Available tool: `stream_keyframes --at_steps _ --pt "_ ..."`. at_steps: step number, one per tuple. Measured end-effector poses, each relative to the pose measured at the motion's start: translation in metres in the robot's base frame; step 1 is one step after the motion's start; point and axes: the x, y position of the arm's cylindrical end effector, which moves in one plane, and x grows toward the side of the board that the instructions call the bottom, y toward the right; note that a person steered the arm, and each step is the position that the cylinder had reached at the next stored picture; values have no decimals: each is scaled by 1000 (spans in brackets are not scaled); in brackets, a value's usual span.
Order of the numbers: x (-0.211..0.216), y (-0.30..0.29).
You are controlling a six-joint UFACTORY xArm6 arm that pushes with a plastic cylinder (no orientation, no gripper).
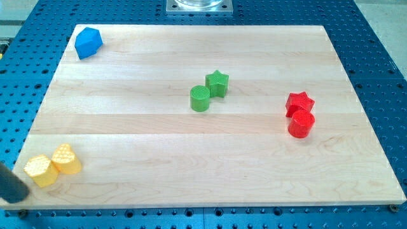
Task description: Place the yellow blocks diagonally left to the green blocks
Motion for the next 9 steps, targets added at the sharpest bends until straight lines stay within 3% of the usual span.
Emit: stream_keyframes --at_steps 2,6,7,9 --pt "-26 25" --pt "-50 -5" --pt "-59 14" --pt "-63 119"
